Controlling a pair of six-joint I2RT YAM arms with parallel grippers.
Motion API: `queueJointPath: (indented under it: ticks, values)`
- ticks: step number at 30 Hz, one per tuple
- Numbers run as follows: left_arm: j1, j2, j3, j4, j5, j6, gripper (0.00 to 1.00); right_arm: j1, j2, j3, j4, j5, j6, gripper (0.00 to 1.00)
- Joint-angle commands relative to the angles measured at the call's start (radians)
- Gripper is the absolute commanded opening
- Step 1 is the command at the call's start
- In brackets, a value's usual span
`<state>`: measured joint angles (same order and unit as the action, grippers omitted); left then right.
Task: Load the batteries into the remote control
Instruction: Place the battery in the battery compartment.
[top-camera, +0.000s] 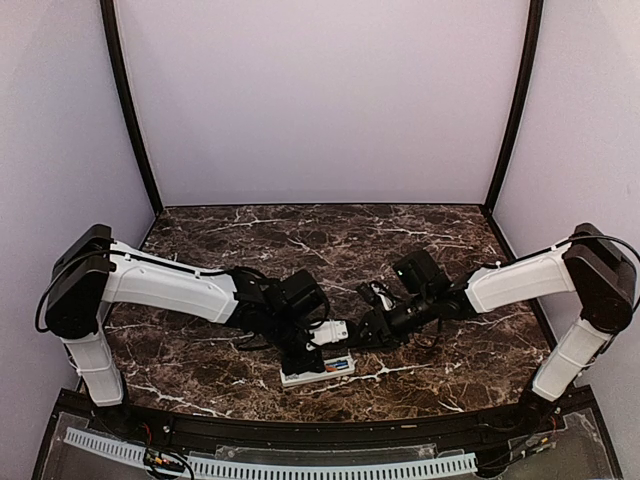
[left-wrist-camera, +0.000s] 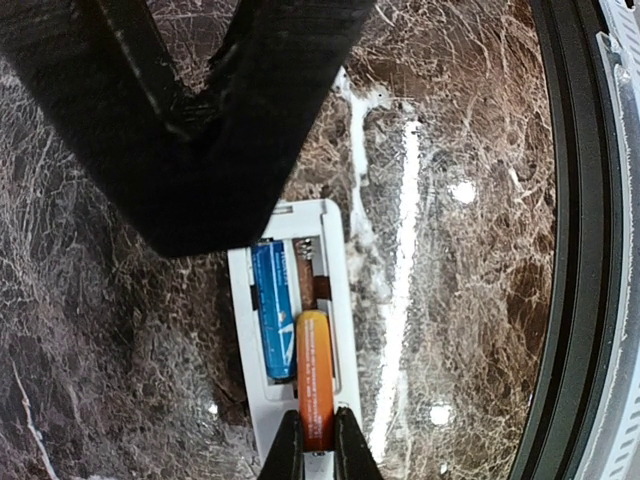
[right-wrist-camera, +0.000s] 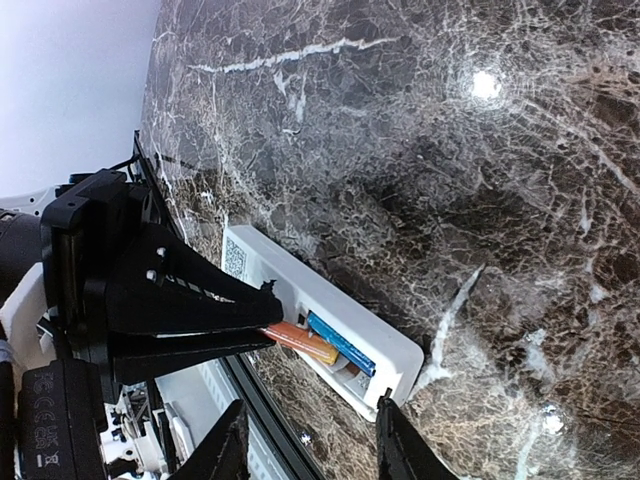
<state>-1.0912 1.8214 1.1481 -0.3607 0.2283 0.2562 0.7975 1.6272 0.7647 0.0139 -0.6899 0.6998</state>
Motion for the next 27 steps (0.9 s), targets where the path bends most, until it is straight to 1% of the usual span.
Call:
queueJointPath:
  ticks: [1,4,11,20,23,27]
  values:
    - [-0.005,0.027,0.013,0.007,0.007,-0.019,0.02,0.0,0.0,-0.013,0.035,-0.008,0.013,0.41]
    - [-0.006,0.029,0.008,0.032,0.017,-0.026,0.07,0.001,0.002,-0.014,0.041,-0.009,0.014,0.41]
    - [-0.008,0.048,0.015,0.044,0.029,-0.032,0.09,0.002,-0.006,-0.018,0.041,-0.011,0.016,0.41]
    - [-0.011,0.059,0.015,0.057,0.041,-0.034,0.14,0.002,-0.011,-0.017,0.044,-0.01,0.018,0.42]
    - [-0.012,0.059,0.015,0.058,0.042,-0.034,0.18,0.001,-0.009,-0.015,0.044,-0.013,0.019,0.43]
    - [-0.012,0.058,0.013,0.049,0.041,-0.037,0.19,0.001,-0.015,-0.017,0.044,-0.011,0.02,0.43]
